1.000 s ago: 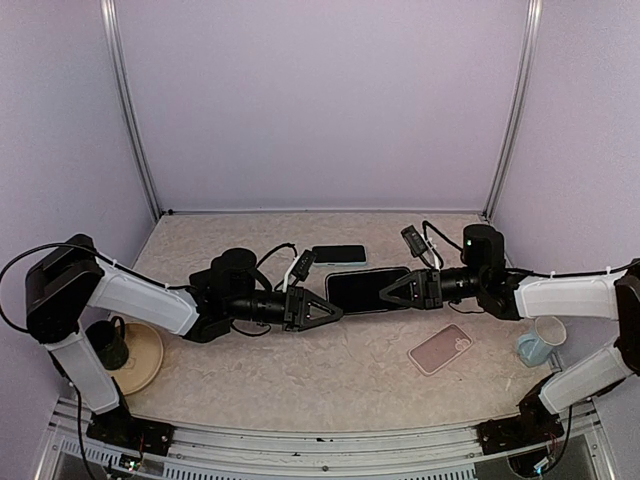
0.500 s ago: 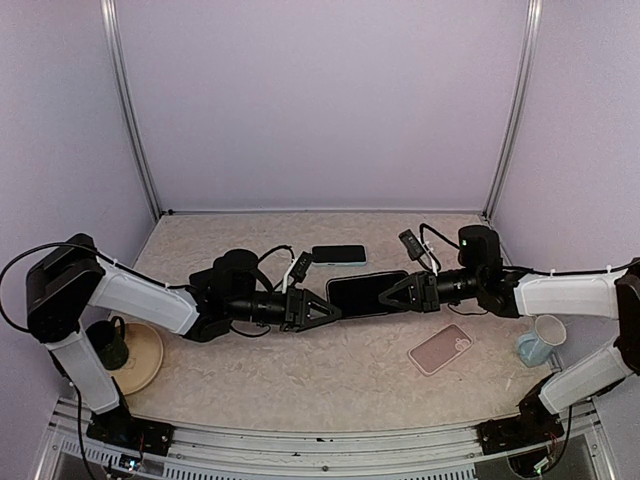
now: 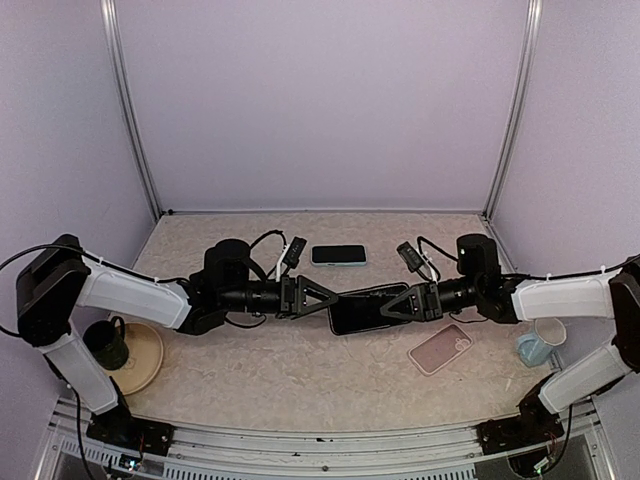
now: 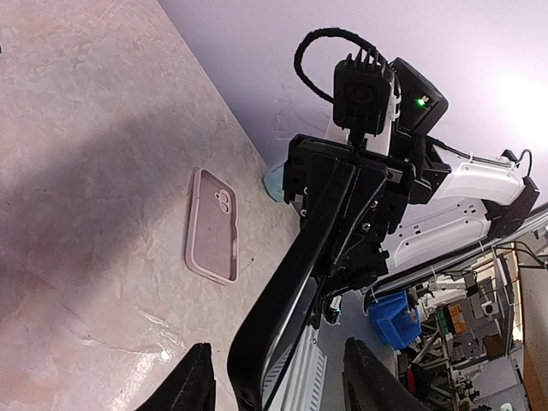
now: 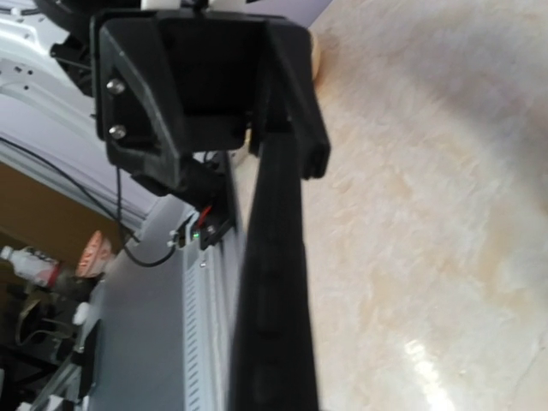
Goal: Put the phone into the phone case
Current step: Press the phone case with the phone inside.
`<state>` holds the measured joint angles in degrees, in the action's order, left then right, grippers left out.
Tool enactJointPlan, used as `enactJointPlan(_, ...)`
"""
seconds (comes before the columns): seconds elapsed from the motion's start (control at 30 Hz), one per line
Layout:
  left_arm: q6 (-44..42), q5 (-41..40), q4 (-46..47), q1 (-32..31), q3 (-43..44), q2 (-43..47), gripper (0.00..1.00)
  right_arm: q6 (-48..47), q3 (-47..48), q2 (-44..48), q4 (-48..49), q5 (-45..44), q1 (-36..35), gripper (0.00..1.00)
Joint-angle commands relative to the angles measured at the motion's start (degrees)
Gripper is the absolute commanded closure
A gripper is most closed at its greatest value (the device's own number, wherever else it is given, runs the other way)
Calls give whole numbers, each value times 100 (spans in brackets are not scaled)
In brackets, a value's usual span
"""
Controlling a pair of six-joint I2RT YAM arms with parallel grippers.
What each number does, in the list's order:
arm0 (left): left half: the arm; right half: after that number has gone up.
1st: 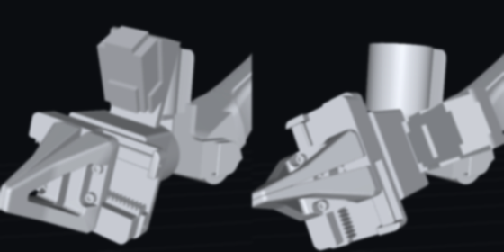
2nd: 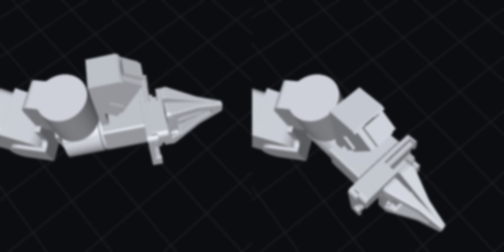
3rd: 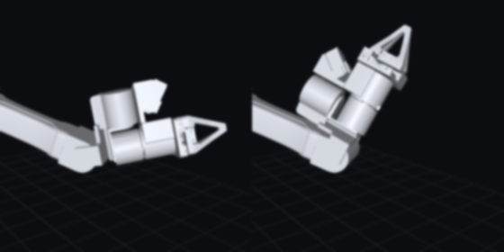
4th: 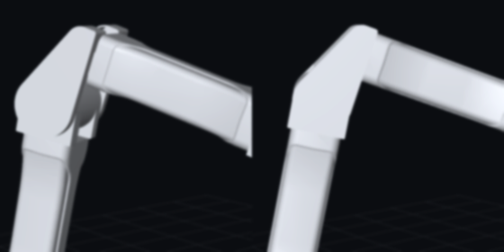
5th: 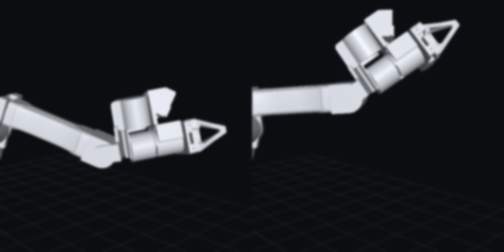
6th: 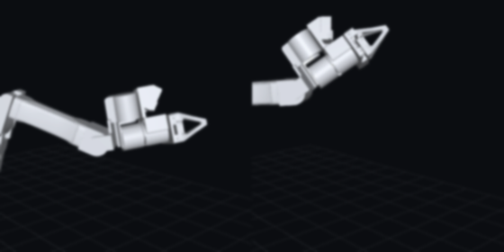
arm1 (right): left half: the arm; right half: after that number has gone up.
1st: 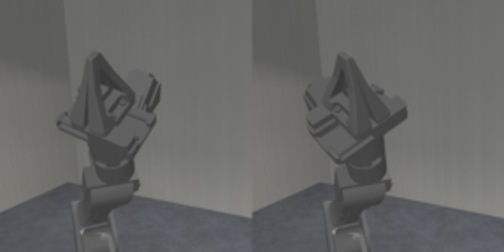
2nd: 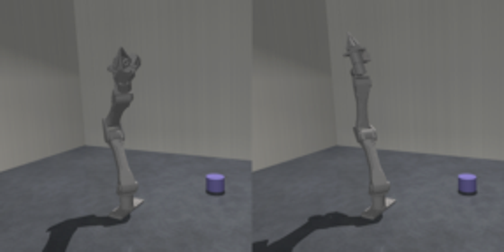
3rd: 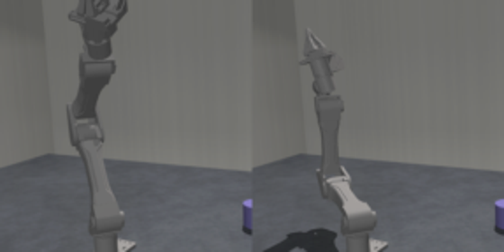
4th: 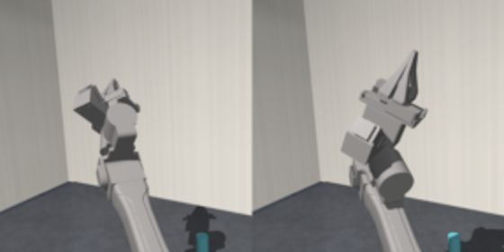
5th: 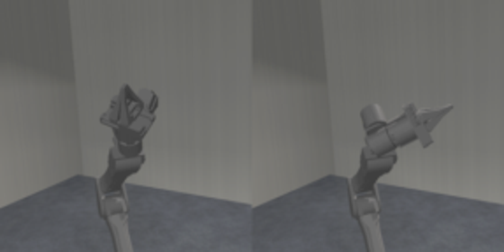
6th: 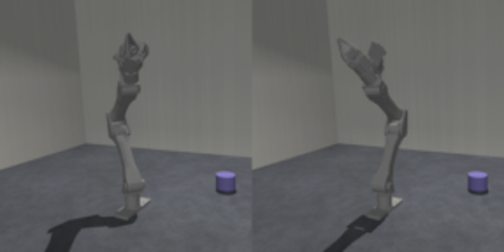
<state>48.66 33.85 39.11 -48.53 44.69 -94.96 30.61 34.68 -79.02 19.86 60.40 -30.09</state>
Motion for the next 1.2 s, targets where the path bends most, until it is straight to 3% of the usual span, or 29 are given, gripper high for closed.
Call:
enactJointPlan(0.0,-143,77,0,37,180,18,49,257,-46,2,723,479,7,96)
enactJointPlan(0.17,-120,156,103,28,156,-40,56,314,-66,-65,844,536,-23,95)
enactJointPlan(0.5,-115,217,271,45,94,36,94,132,-172,-438,834,610,-41,96)
enactJointPlan(0.83,213,636,935,123,-136,174,100,-148,-63,-574,415,396,-7,96)
enactJointPlan(1.07,-503,-300,-375,118,-7,460,100,-26,-10,-803,328,236,20,97)
enactJointPlan(1.17,-615,-582,-527,100,-45,534,100,146,-2,-865,439,199,16,97)
